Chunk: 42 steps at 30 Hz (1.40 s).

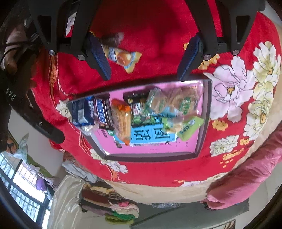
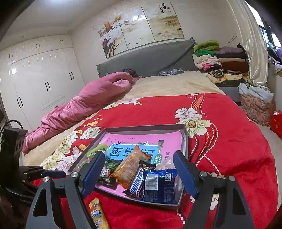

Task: Organize snacks
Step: 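Grasp the dark wrapped chocolate with the left tool while the right tool grasps the yellow bar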

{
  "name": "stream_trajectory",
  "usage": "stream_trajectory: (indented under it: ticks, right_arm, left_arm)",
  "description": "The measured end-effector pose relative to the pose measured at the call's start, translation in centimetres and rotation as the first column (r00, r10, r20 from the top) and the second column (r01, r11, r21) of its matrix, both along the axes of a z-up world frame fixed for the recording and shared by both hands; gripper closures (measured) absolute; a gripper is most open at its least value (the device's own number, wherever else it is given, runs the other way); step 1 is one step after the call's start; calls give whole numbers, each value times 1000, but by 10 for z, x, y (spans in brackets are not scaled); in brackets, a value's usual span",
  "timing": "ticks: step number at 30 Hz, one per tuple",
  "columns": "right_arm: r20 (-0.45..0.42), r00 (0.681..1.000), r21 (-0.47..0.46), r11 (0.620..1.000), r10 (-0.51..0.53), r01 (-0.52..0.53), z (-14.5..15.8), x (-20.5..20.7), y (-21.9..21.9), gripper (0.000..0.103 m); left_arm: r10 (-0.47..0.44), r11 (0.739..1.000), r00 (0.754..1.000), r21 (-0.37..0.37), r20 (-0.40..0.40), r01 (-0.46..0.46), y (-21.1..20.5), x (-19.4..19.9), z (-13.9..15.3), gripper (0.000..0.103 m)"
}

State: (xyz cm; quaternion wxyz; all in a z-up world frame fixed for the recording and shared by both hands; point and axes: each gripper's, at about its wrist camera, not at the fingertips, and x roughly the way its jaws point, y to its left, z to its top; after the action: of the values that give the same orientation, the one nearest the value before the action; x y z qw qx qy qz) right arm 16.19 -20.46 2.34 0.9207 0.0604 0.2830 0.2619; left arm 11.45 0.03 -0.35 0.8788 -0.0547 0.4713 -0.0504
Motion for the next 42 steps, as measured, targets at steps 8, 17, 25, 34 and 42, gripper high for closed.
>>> stream_trajectory:
  ticks: [8,17,25,34,42]
  right_arm:
    - [-17,999,-23,999,29,-29,-3,-9,2,23]
    - [-45,995,-89,992,88,-91,-11,-25,16,23]
    - [-163,972,-128,973,168,-190,-32,-35,29,23]
    - [-236,946,-199,942,222,-270,-51,-43,44,23]
    - [-289,922,-198,926,259,-322,-63,-39,53,23]
  left_arm:
    - [-55,998,998,6,-36,55,-9,-15,-14,24]
    - [-145,987,986,50,-86,150,-33,-29,-36,24]
    - [-185,982,975,14,-119,188,-51,-35,-50,24]
    - [-132,990,979,-65,-158,123,-50,-26,-70,46]
    - [-138,987,979,-100,-149,124,-43,-26,-72,65]
